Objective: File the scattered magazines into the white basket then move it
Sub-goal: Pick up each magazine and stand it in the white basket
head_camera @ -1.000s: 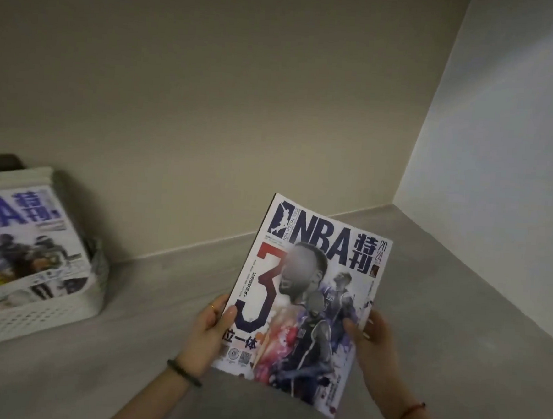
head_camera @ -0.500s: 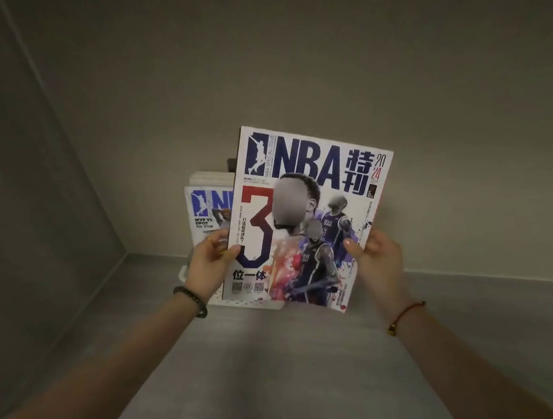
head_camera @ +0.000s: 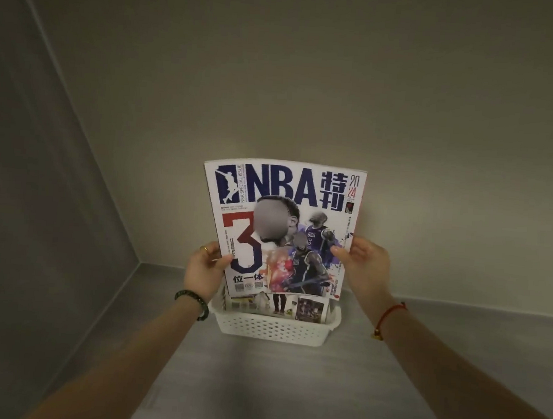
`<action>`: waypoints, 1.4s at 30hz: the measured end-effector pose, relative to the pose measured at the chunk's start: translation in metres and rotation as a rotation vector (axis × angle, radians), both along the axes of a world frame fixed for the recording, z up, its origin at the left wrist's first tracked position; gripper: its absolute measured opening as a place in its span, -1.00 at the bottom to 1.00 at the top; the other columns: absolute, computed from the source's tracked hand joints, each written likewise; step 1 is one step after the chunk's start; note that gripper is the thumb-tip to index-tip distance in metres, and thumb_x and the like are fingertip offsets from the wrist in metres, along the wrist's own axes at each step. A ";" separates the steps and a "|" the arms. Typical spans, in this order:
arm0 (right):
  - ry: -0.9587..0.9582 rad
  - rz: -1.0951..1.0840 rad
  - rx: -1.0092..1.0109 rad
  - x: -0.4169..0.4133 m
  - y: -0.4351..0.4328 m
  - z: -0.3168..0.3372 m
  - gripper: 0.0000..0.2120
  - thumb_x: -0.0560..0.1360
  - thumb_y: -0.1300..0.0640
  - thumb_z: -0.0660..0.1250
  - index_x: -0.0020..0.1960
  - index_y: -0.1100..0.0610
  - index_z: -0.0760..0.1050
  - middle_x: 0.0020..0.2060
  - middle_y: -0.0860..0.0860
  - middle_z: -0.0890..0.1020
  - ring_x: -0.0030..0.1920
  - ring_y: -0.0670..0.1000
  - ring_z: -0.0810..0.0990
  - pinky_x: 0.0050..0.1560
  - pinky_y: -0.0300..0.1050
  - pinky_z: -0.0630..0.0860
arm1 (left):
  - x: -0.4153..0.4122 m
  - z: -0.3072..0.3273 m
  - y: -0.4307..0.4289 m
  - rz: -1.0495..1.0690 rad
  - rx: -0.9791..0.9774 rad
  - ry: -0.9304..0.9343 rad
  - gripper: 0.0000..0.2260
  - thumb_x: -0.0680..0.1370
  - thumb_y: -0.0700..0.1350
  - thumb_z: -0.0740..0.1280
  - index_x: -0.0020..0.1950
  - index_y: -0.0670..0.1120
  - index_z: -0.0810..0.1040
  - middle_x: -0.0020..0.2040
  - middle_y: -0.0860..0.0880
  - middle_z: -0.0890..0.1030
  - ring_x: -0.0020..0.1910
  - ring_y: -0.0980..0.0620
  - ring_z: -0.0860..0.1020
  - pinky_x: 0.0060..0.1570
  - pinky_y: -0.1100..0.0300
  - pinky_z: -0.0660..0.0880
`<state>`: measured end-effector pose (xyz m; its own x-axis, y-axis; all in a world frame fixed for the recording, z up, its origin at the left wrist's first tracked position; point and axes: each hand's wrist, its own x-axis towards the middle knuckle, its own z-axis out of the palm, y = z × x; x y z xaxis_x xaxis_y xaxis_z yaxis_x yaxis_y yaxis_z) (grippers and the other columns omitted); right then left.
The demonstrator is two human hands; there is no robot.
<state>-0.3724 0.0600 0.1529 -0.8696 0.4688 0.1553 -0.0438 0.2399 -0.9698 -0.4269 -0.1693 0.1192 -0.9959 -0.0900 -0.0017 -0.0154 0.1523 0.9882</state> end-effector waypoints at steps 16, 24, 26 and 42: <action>-0.175 -0.093 0.129 -0.017 0.005 -0.062 -0.84 0.35 0.26 0.44 -0.22 0.10 0.46 -0.28 -0.05 0.57 -0.22 0.01 0.56 -0.39 -0.39 0.35 | -0.019 -0.044 -0.009 0.058 -0.007 -0.070 -0.80 0.42 -0.27 0.39 -0.11 -0.11 0.38 -0.09 -0.08 0.54 -0.06 -0.11 0.53 -0.06 0.02 0.53; -0.184 0.081 0.092 -0.044 0.010 -0.050 -0.31 0.27 0.14 0.51 0.30 0.14 0.25 0.09 -0.03 0.48 0.03 -0.04 0.52 -0.16 -0.34 0.52 | -0.046 -0.017 0.011 -0.162 -0.045 -0.001 -0.38 0.40 -0.05 0.41 0.36 -0.07 0.18 0.08 0.07 0.50 0.00 0.11 0.52 -0.20 0.37 0.49; -0.158 0.140 0.071 -0.053 0.007 -0.047 -0.43 0.30 0.16 0.49 0.23 0.14 0.32 0.05 0.02 0.57 -0.07 -0.08 0.59 -0.39 -0.42 0.50 | -0.053 -0.014 0.015 -0.198 -0.104 -0.018 -0.48 0.42 0.02 0.37 0.31 -0.10 0.32 0.11 -0.03 0.57 0.06 0.01 0.56 -0.03 0.15 0.55; -0.400 0.230 0.236 -0.036 0.023 -0.069 -0.19 0.26 0.20 0.51 0.38 0.13 0.16 0.29 0.13 0.41 0.30 0.15 0.38 0.24 0.10 0.45 | -0.046 -0.038 0.010 -0.196 -0.097 -0.098 -0.51 0.45 0.01 0.32 0.33 -0.07 0.29 0.11 -0.01 0.55 0.00 0.06 0.52 -0.12 0.27 0.46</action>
<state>-0.4088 0.0826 0.0842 -0.9590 0.2507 -0.1321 0.2420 0.4823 -0.8419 -0.4733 -0.1595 0.0813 -0.9899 0.1003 -0.1000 -0.0714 0.2561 0.9640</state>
